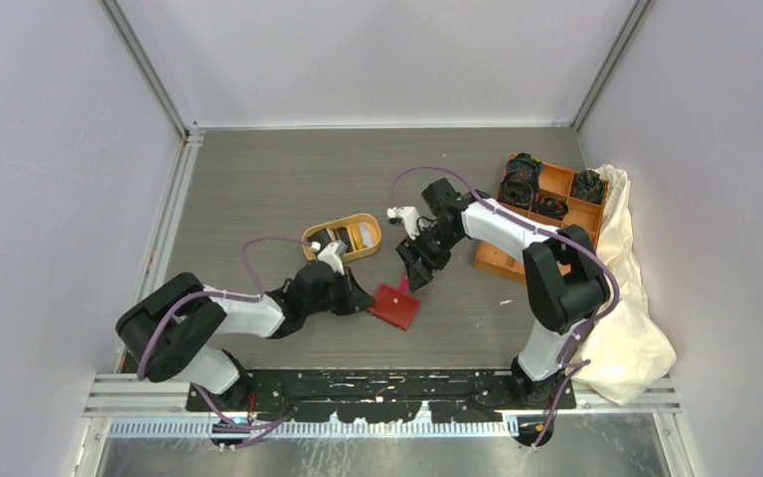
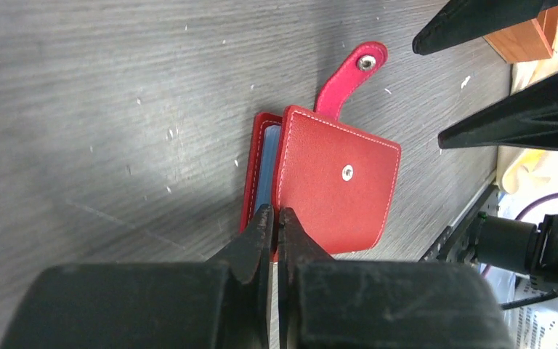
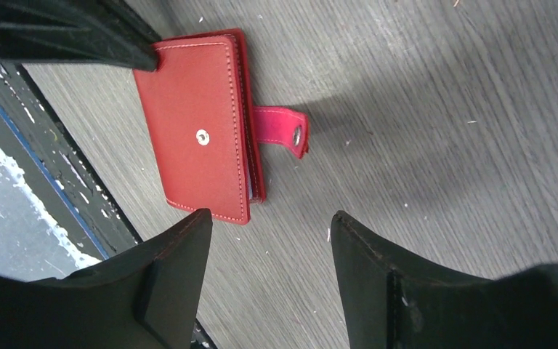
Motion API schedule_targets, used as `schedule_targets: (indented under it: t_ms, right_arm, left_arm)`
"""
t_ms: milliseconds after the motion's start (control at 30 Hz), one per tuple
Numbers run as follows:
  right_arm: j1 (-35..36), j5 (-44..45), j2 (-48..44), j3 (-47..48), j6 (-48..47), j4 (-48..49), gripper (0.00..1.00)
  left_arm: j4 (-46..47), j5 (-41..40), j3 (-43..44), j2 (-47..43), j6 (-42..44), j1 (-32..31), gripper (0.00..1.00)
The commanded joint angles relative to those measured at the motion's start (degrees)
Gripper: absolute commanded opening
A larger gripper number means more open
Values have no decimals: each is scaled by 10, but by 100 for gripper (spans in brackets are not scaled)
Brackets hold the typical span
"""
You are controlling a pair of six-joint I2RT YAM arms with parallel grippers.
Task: Put the credit cards into the card holder
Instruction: Close the card holder at the center of the board.
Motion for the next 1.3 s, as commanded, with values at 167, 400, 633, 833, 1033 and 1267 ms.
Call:
schedule_targets:
  t_ms: [167,400,633,833,1033,1267]
  right_arm:
    - [-35,-75,49,50,71,45,63]
    - [-51,-129,106,85,75,22,56]
    - [-51,-143,137,106,74,12,42]
    - [-49,-145,151,115,73,3,31]
    - [-48,-146,147,121,64,-11,23]
    - [-48,-150,142,120,59,-18,7]
  left_arm:
    - [-20,-148,-24,-26,-79,-55,0]
    - [-11,-137,-24,-19,-76,-57,0]
    - [0,-128,-24,-5,-73,-57,0]
    - [14,-121,-22,13,-75,-57,0]
    - [15,-121,-24,13,-76,-57,0]
    - [4,-125,-28,-4,-74,-58,0]
